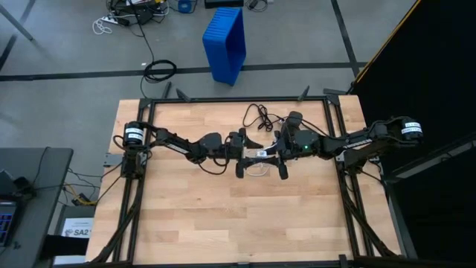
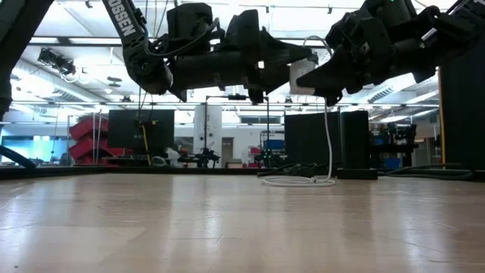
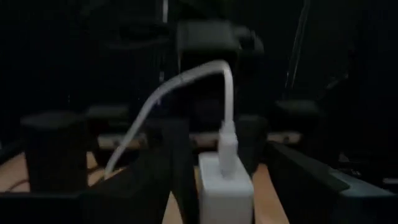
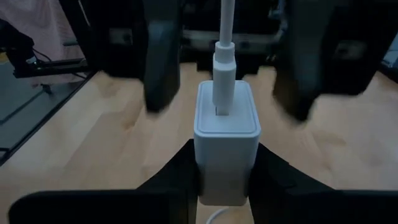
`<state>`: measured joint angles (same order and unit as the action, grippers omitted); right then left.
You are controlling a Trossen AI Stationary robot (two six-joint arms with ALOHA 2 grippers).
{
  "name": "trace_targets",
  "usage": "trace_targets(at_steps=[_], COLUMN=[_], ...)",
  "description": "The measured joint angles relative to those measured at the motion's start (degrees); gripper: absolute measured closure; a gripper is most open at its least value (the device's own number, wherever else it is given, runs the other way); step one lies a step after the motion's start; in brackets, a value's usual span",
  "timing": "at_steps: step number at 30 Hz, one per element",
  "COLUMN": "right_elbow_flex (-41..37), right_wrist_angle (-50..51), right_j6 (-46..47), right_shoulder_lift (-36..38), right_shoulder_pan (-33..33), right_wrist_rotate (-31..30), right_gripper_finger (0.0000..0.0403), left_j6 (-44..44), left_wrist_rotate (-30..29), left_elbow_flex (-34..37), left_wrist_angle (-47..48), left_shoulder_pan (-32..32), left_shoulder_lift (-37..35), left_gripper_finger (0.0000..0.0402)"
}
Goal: Insert USB
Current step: Insert the white charger cable into the white charger adapter
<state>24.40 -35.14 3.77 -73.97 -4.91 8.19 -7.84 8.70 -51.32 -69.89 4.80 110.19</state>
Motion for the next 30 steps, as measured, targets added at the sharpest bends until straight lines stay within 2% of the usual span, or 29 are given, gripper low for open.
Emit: trace_targets(at_steps=[3, 6, 19, 24, 30], right_elbow_flex=[0.0, 0.0, 0.0, -0.02, -0.16], right_wrist_angle=[0.7, 0.6, 0.55, 0.39, 1.3], right_j6=[0.04, 0.46, 1.4, 1.88, 2.11], right_shoulder_lift=[0.0, 0.0, 0.0, 0.07, -0.04], right_shoulder_pan=[-0.02, 0.0, 0.0, 0.0, 0.0], right_wrist_rotate=[-0.01, 0.75, 0.62, 0.95, 1.7], right_gripper_finger=[0.0335, 0.0335, 0.0335, 0.0335, 0.0335], left_j6=[0.02, 0.02, 1.57, 1.57, 1.62], left_wrist_rotate=[-0.67, -2.53, -2.79, -1.74, -0.91], left_elbow_flex=[-0.04, -0.04, -0.12, -1.72, -6.02], left_wrist_angle=[-1.2, -1.07, -0.98, 1.28, 12.73], left_shoulder_pan=[-0.02, 0.06, 0.07, 0.13, 0.17], left_shoulder_lift=[0.0, 0.0, 0.0, 0.0, -0.11], left_gripper_finger=[0.0178, 0.0208, 0.039, 0.0382, 0.0375])
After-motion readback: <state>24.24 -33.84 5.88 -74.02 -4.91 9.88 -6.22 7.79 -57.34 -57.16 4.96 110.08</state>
